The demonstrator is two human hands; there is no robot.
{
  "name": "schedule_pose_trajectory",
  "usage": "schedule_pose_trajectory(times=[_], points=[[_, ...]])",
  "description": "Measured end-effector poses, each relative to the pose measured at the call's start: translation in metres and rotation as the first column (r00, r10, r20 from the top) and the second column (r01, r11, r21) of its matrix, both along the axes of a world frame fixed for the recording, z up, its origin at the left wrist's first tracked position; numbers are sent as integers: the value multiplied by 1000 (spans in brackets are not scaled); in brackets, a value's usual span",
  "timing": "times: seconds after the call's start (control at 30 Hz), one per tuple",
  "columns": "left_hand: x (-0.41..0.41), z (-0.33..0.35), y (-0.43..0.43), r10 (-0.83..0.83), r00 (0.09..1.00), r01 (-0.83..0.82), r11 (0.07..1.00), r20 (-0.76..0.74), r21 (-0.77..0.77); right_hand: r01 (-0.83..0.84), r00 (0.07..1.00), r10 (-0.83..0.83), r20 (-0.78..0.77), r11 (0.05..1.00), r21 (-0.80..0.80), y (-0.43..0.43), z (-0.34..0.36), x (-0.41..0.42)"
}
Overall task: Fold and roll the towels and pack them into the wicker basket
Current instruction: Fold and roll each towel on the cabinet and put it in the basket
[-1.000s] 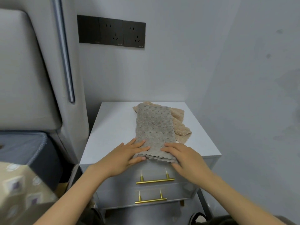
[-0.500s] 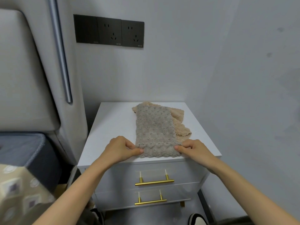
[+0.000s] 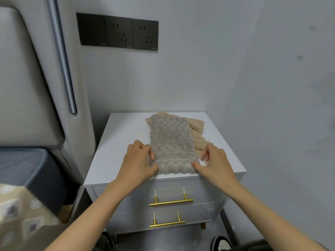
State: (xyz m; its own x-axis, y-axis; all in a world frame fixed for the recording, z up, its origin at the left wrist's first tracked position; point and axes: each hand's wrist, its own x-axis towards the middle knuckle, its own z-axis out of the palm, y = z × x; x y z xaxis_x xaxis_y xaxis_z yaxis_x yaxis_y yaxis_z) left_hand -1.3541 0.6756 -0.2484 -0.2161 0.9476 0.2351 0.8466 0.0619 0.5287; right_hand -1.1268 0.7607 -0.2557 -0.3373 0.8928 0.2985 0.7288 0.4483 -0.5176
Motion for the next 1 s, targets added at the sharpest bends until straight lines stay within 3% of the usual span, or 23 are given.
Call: schedule_pose_trajectory(times=[0.13,0.3,0.57,0.77,0.9,1.0], points=[[2,-9,1,-242,922,314,925,-303,215,-264,964,234,130,909,323,-6,-3,-5],[4,-16,-1,-327,828,441,882,-456,168,-423,906,355,231,791,442,-11,-10,-8],[-6,-23,-10,-299,892,348,933,-338,95,-448,866,322,383,839,308,-11,-9,6],[-15,-23,-11,-294,882,366,919,-368,145,-448,857,328,398,856,257,-11,-7,16],[-13,-16,-11,-323,918,350,932,-230,90,-415,876,329,354,887,203,-6,-10,20],[-17,-10,-11,-306,949,311,948,-78,71,-303,941,290,174,951,55,-5,-5,19]])
